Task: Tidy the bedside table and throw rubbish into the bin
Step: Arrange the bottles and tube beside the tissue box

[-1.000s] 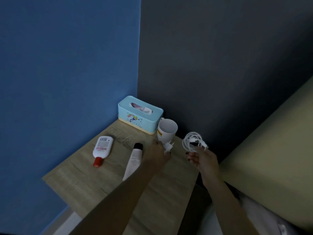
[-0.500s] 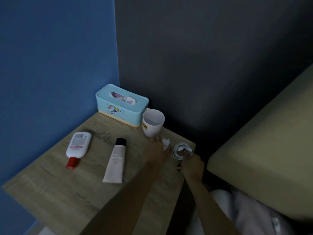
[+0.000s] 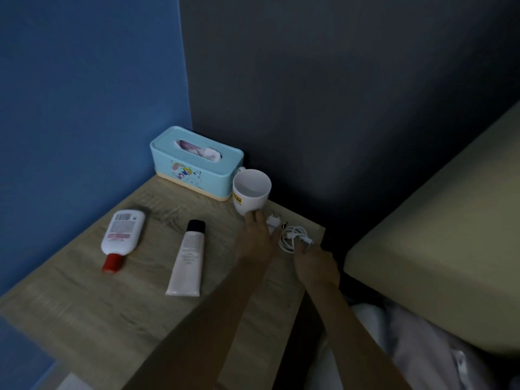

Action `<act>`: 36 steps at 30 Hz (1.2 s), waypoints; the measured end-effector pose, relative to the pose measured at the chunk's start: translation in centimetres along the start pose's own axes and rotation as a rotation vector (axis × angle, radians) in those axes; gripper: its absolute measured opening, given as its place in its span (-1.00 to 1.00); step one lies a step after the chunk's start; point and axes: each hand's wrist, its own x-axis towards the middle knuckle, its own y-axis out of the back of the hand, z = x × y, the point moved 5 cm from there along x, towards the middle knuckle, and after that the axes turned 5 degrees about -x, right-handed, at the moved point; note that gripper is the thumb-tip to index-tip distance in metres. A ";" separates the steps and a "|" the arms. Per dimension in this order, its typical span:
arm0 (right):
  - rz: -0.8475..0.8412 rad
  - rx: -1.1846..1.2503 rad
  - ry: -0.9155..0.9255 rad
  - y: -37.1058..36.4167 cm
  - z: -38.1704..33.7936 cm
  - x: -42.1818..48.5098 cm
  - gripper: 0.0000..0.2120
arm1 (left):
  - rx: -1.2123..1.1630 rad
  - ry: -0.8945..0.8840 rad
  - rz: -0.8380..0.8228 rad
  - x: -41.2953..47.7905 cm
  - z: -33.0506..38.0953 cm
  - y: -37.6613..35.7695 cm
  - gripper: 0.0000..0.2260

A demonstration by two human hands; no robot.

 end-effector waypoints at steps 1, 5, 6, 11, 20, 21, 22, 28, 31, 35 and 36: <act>-0.008 -0.024 0.004 0.0 0.1 0.0 -0.58 | -0.018 -0.003 0.005 -0.1 -0.1 0.1 -0.55; 0.015 0.072 -0.065 -0.4 0.6 -0.3 -0.46 | -0.057 -0.033 0.035 -0.5 -0.4 0.5 -0.62; 0.020 0.059 -0.053 -0.4 0.7 -0.2 -0.47 | -0.060 -0.026 0.036 -0.5 -0.5 0.7 -0.64; 0.056 -0.117 -0.011 0.8 0.4 -0.9 -0.59 | -0.047 0.007 0.004 -0.8 -0.8 1.3 -0.64; 0.362 0.083 0.454 2.1 -8.9 -7.5 -0.66 | 0.244 -0.185 0.169 -3.2 -0.5 9.4 -0.75; 0.337 0.105 0.509 1.6 -10.1 -7.9 -0.73 | 0.229 -0.201 0.222 -3.6 -0.6 11.1 -0.75; 0.303 0.117 0.570 1.1 -11.3 -8.3 -0.81 | 0.192 -0.189 0.233 -4.0 -1.2 12.9 -0.76; 0.128 -0.143 1.022 -3.7 -16.6 -9.2 -0.48 | 0.335 -0.115 0.296 -5.7 -10.6 22.1 -0.72; 0.133 -0.282 1.124 -5.9 -17.6 -8.3 -0.28 | 0.379 0.096 0.236 -5.8 -15.3 23.7 -0.50; 0.010 -0.390 1.213 -8.2 -18.5 -8.0 -0.48 | 0.353 0.250 0.119 -6.1 -18.0 21.9 -0.26; -0.017 -0.333 1.215 -8.4 -18.5 -7.9 -0.51 | 0.336 0.265 0.103 -6.1 -18.2 21.3 -0.22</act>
